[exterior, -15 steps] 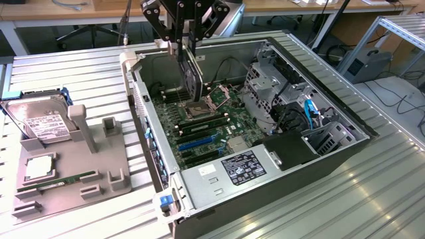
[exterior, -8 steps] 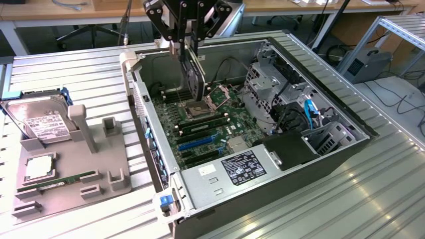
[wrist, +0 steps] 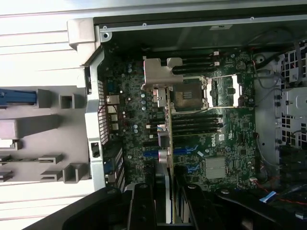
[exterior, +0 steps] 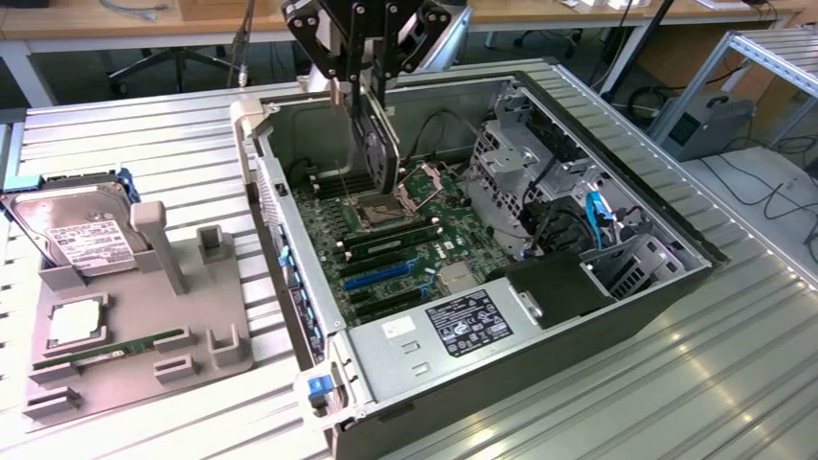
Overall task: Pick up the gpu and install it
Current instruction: 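Pick up the gpu and move the gpu toward the slot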
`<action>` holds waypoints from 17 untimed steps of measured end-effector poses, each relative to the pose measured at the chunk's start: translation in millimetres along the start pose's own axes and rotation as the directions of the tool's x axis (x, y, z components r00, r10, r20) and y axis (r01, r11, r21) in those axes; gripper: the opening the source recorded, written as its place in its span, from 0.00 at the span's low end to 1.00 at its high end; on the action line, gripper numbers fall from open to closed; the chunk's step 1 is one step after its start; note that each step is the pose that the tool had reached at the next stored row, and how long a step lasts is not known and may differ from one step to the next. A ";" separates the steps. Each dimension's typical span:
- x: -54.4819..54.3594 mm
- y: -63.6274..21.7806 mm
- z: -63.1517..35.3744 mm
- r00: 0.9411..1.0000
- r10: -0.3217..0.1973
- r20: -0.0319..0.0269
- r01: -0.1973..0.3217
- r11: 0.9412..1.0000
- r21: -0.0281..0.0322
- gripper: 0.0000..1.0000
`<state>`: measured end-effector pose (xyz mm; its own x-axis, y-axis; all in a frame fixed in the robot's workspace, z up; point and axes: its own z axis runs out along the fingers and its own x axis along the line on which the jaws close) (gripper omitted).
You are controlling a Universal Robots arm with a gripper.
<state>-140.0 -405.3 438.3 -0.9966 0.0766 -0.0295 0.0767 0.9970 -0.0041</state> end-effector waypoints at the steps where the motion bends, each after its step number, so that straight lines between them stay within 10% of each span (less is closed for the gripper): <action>1: -0.7 0.0 0.0 1.000 0.000 0.000 0.000 1.000 0.000 0.27; 17: -9.4 0.7 0.3 1.000 0.000 0.000 0.000 1.000 0.002 0.27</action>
<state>-130.5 -405.3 438.4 -0.9966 0.0766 -0.0296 0.0768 0.9970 -0.0061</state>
